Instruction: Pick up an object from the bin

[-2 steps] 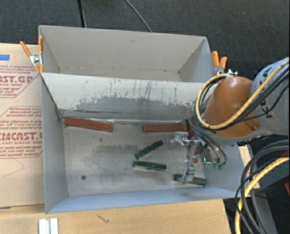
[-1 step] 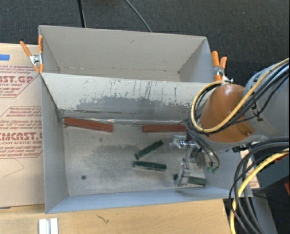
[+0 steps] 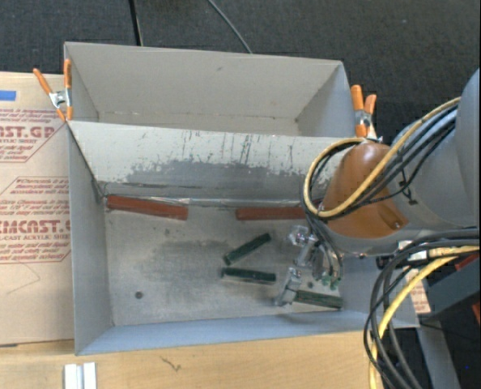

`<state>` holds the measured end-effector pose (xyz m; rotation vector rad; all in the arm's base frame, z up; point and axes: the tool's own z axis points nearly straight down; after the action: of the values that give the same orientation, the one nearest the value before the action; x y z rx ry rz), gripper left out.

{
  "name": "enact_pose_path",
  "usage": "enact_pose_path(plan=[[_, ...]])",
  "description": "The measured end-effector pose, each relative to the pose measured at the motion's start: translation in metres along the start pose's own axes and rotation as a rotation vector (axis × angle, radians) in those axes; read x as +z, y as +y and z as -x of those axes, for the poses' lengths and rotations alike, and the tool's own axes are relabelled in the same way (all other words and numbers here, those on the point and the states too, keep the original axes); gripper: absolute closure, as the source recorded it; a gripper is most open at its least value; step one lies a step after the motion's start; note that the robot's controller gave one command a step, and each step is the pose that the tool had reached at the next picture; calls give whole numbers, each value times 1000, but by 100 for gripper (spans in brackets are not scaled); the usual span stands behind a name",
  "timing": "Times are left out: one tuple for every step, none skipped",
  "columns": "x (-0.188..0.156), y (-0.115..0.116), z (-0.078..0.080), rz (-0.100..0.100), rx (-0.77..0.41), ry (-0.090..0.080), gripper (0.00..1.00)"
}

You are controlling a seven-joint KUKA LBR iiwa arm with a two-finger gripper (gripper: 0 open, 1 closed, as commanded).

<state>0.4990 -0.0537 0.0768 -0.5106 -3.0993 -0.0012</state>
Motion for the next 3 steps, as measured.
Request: enact_pose_path(plan=[[3,29,-6,-1,2,1,0],[5,71,-23,-1,31,0,100],[5,71,-23,-1,31,0,100]])
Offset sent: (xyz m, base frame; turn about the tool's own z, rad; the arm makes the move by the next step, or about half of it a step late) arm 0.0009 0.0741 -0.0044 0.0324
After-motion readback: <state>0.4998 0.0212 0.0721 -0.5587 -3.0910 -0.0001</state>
